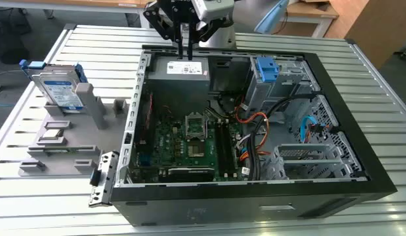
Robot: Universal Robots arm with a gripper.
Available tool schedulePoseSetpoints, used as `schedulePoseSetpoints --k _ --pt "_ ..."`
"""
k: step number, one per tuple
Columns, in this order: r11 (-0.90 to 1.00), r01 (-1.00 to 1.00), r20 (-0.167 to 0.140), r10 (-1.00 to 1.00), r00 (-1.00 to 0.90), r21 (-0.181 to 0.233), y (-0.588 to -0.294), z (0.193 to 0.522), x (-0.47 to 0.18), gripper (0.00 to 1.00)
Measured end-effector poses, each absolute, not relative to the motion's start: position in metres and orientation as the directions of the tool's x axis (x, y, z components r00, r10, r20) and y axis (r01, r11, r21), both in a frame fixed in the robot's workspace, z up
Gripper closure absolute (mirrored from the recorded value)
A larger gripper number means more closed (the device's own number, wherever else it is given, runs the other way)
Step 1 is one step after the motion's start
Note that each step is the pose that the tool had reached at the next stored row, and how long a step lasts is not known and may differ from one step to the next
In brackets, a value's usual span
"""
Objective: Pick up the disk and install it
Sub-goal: 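Reach for the disk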
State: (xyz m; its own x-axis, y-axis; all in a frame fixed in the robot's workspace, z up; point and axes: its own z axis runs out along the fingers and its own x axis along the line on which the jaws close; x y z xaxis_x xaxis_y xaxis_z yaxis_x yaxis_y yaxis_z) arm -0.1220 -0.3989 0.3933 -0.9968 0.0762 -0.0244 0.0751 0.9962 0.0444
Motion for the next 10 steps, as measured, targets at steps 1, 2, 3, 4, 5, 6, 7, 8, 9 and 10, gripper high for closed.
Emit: schedulePoseSetpoints --k 1,2,3,4,5,6,7,8,9,10 --pt "0.996 0.075 -0.024 0.076 -0.997 0.044 -0.3989 0.3933 -0.1220 0.75" --pt "0.996 0.075 -0.024 0.076 -0.997 0.044 -0.3989 0.3933 -0.1220 0.75" --pt "0.996 0.075 -0.024 0.076 -0.997 0.044 -0.3989 0.3933 -0.1220 0.75" --pt "0.996 0.075 -0.024 0.076 -0.997 0.044 -0.3989 0.3933 -0.1220 0.75" --pt "0.996 0.075 -0.024 0.076 -0.997 0.044 -0.3989 0.3933 -0.1220 0.75" --pt "0.996 0.075 -0.024 0.076 -0.997 0.044 -0.3989 0.3933 -0.1220 0.75" --pt "0.996 0.075 -0.024 0.076 -0.997 0.044 -0.3989 0.3933 -0.1220 0.75" --pt "0.996 0.075 -0.024 0.076 -0.997 0.044 -0.3989 0.3933 -0.1220 0.75" --pt "0.996 0.075 -0.024 0.076 -0.997 0.044 -0.3989 0.3933 -0.1220 0.75" --pt "0.996 0.075 -0.024 0.076 -0.997 0.044 -0.3989 0.3933 -0.1220 0.75"
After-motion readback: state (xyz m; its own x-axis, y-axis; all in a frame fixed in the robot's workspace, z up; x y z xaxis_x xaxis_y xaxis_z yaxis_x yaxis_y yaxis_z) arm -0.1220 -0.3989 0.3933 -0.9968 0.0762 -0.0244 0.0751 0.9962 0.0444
